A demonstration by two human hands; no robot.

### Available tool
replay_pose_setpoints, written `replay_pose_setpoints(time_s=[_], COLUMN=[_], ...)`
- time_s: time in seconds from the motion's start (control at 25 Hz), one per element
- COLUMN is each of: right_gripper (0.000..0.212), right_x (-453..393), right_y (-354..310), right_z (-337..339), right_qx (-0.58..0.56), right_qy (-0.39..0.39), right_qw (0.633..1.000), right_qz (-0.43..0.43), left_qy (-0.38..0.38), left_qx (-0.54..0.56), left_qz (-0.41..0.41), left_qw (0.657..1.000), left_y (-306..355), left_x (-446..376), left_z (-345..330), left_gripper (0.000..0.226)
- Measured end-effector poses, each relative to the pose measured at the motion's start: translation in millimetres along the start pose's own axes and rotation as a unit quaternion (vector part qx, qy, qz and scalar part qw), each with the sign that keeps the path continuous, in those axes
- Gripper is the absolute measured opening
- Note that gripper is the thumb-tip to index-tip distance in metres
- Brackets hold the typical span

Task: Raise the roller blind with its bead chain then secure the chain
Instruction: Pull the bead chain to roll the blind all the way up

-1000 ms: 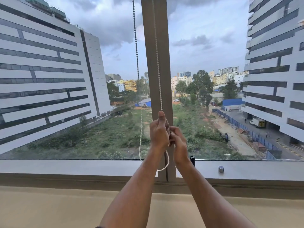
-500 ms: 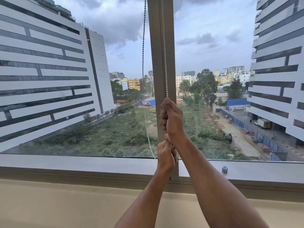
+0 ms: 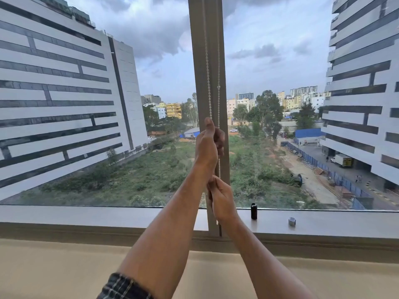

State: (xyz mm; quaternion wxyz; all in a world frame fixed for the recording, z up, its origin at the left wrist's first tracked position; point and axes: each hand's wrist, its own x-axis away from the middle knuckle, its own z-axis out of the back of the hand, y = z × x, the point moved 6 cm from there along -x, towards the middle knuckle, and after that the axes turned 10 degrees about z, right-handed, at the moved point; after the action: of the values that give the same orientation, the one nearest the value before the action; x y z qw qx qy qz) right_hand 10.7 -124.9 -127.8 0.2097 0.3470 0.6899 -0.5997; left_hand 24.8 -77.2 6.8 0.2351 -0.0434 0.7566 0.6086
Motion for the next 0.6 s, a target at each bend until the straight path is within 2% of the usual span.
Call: replay_pose_setpoints(time_s=[0.08,0.2,0.28,0.4,0.52,0.6], right_gripper=[0.037,0.040,0.041,0.033,0.031,0.035], right_x=[2,-3,-12,-40,-73,-90], right_y=[4,1,-9,-37,-76,-91], right_z=[5,12,22,32,28,17], right_qx=[0.003,-0.005,0.022,0.004,-0.026,-0.037], right_qy=[-0.008,-0.031,0.003,0.080,0.108,0.092], right_qw=[1.000,0.999,1.000,0.995,0.990,0.992], right_qz=[-0.011,-0.014,0.013,0.051,0.087,0.072], left_qy=[0.023,0.042,0.057,0.084,0.104,0.087], left_qx=[0.007,0.003,-0.009,-0.040,-0.073,-0.061], left_qz=[0.007,-0.031,-0.039,-0.054,-0.055,-0.024], left_qw=[1.000,0.999,0.998,0.994,0.990,0.994], left_y=[-3,-5,-4,-7,-35,-66], left_x=[0,7,7,7,19,33], left_z=[0,-1,2,8,16,17], left_gripper=[0.064,0.061,0.063,0.068,0.069,0.067])
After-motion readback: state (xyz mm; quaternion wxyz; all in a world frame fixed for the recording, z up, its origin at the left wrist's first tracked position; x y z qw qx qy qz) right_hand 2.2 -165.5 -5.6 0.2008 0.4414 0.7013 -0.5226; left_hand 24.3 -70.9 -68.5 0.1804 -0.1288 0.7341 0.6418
